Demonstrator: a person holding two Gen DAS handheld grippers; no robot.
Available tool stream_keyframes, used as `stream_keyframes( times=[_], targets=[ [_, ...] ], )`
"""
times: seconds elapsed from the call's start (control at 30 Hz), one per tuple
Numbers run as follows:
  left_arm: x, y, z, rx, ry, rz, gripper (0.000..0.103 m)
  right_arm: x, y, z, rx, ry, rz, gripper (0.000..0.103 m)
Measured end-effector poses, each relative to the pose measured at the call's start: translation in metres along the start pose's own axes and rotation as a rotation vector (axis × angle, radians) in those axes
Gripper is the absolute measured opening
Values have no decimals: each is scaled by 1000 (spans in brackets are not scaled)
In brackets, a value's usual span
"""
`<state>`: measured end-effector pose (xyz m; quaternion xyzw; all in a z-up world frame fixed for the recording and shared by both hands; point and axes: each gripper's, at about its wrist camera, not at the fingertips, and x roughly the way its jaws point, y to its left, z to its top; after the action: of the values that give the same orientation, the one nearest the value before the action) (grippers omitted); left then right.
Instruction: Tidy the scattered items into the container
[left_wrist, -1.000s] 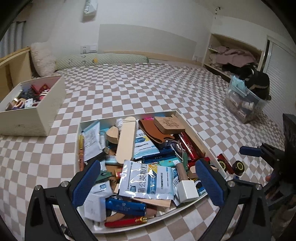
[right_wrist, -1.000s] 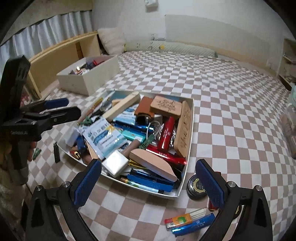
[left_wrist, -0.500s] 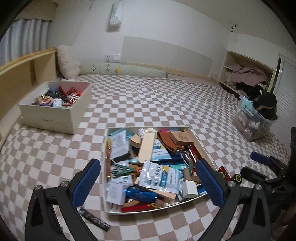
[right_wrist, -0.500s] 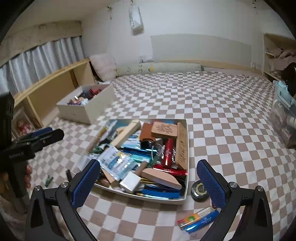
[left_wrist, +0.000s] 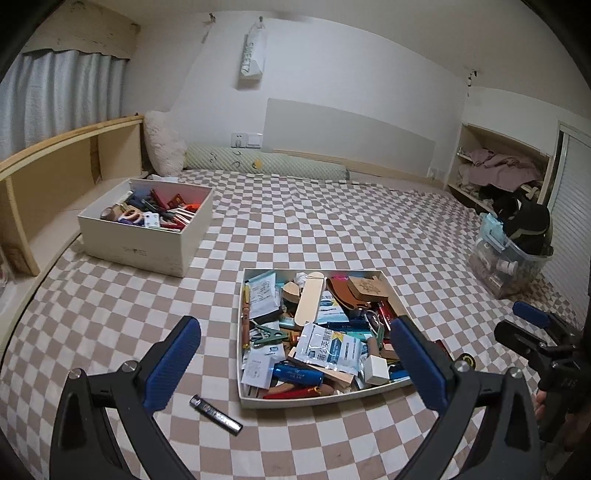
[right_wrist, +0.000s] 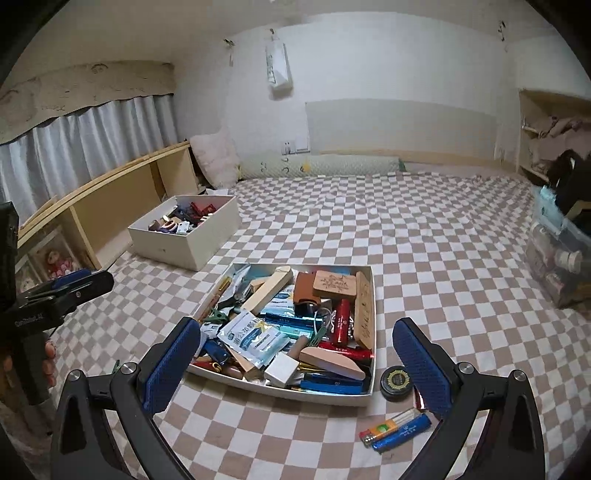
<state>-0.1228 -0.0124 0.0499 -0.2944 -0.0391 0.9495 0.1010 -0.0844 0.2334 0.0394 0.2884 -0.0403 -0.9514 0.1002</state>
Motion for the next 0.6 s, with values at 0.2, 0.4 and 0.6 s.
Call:
stream_keyframes(
  times=[0.2, 0.4, 0.6],
  targets=[
    [-21, -3, -7, 10, -17, 20, 103, -18, 8, -1, -44, -22, -38, 103],
    [-39, -9, -16, 35, -25, 37, 103, -36, 11, -6, -48, -41, -52, 103],
    [-54, -16, -24, 47, -31, 39, 103, -48, 13, -14, -64, -48, -69, 103]
  ],
)
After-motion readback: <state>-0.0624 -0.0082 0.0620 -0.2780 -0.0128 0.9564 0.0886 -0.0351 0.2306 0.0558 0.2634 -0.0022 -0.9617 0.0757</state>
